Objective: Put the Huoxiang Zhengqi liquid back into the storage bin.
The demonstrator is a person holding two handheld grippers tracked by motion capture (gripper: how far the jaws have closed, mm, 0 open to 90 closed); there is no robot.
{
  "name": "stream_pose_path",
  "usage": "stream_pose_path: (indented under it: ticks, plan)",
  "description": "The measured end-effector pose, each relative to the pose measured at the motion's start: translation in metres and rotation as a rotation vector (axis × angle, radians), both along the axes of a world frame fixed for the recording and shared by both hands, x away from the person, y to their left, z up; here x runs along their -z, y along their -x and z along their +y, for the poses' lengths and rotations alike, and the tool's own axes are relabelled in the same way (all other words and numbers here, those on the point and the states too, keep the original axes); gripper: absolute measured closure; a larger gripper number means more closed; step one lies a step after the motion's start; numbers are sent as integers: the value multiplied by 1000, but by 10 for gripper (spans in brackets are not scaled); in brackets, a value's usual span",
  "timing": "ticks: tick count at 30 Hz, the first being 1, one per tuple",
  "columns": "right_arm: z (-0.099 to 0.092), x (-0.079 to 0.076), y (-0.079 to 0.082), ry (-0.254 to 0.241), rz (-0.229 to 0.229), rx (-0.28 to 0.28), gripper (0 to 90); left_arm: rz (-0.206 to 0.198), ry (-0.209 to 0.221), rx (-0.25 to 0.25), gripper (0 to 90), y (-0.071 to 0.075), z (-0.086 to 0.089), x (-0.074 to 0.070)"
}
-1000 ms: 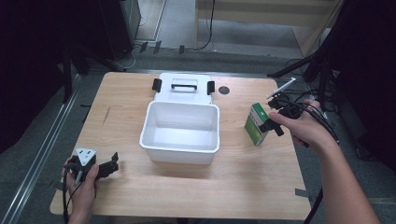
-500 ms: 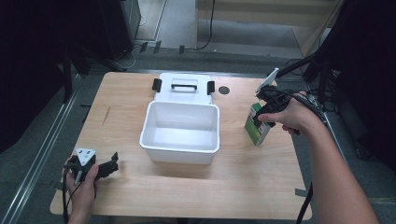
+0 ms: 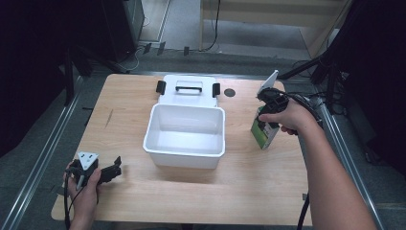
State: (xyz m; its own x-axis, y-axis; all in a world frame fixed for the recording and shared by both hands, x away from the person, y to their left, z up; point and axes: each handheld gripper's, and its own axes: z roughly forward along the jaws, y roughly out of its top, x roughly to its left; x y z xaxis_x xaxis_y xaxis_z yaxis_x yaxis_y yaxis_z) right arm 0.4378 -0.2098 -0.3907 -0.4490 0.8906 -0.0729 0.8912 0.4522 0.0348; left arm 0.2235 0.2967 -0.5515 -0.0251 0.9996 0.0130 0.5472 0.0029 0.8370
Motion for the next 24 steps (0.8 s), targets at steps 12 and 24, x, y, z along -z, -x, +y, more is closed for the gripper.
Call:
stream_pose_path:
  ticks: [12,24]
  plan:
    - [-3,11,-6,-44,16,51,542,1,1,0,0,0,0,0]
    - [-11,4,-2,-74,-24,28,646,2,-5,0,0,0,0,0]
